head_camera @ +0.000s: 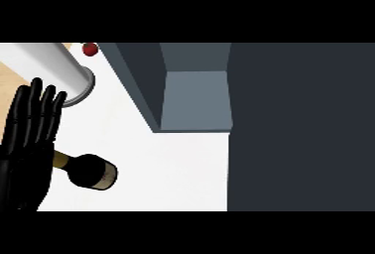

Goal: Pick up the wine, place it into the cabinet and close the cabinet

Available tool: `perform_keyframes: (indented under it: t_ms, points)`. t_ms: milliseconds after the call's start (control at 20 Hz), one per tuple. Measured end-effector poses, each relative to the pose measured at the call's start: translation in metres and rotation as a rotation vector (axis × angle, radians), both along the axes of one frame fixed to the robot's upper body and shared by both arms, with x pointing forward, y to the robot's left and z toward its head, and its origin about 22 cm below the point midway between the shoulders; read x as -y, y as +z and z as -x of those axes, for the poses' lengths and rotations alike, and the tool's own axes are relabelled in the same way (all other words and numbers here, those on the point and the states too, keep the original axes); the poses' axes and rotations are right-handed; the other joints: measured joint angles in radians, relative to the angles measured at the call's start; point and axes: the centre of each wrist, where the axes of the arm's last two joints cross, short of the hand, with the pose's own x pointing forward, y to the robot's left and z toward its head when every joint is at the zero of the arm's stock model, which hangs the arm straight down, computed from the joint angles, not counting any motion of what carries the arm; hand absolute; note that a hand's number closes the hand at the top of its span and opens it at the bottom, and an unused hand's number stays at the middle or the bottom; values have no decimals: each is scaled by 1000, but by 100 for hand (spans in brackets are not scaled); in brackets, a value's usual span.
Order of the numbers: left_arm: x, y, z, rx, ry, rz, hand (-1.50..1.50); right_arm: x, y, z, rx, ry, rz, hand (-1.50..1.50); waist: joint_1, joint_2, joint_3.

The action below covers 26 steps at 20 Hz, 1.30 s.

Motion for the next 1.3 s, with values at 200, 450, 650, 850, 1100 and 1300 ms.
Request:
perform_keyframes:
  t_ms: [200, 450, 650, 850, 1100, 1300]
  points:
    - [-1, 7, -11, -6, 79, -22, -150, 2, 0, 14, 14, 0, -27, -150, -7, 23, -18]
    - [6, 5, -34, -127, 166, 68, -150, -11, -3, 27, -43, 171, -54, -150, -15, 34, -25]
    - [26, 19, -42, -198, 176, 131, -150, -14, 10, 50, -87, 287, -59, -150, -17, 34, -27]
    - [50, 38, -37, -223, 183, 160, -150, -16, 20, 71, -115, 325, -57, -150, -14, 34, -28]
    - [73, 61, -27, -245, 184, 174, -150, -20, 22, 78, -156, 342, -54, -150, -11, 34, -28]
    - [92, 75, -20, -244, 184, 171, -150, -25, 26, 77, -173, 347, -53, -150, -10, 34, -29]
